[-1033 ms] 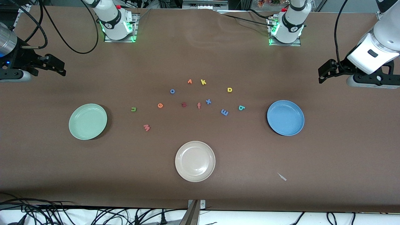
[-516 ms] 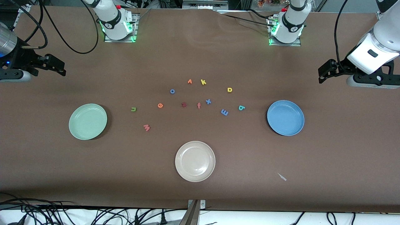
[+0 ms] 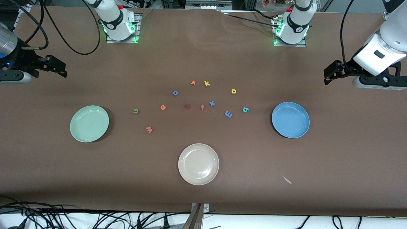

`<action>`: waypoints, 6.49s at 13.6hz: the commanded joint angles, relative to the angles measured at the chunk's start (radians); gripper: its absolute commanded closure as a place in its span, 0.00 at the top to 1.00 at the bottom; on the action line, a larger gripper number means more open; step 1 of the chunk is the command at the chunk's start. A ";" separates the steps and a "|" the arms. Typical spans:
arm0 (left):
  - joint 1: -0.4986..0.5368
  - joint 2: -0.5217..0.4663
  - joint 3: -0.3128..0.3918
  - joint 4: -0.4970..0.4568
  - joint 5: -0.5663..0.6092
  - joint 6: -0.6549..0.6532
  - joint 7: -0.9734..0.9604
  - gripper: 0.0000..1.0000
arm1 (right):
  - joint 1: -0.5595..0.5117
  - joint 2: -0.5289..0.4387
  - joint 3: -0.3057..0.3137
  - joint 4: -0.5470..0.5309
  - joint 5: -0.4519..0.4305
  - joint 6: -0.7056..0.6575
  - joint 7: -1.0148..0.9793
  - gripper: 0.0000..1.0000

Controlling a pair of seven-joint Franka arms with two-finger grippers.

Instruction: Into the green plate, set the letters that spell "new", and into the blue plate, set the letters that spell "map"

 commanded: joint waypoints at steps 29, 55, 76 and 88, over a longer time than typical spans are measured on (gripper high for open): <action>0.007 -0.002 -0.001 0.011 -0.021 -0.022 0.017 1.00 | 0.001 -0.011 -0.001 -0.017 0.010 0.007 0.010 1.00; -0.011 0.082 -0.007 0.011 -0.024 -0.129 0.023 1.00 | 0.001 0.047 -0.001 -0.010 0.010 0.026 -0.004 1.00; -0.482 0.672 -0.002 0.053 -0.085 0.508 -0.815 1.00 | 0.127 0.207 0.045 -0.401 0.032 0.613 0.048 1.00; -0.514 0.699 -0.005 0.021 -0.023 0.545 -1.485 1.00 | 0.176 0.443 0.074 -0.481 0.032 0.938 0.326 1.00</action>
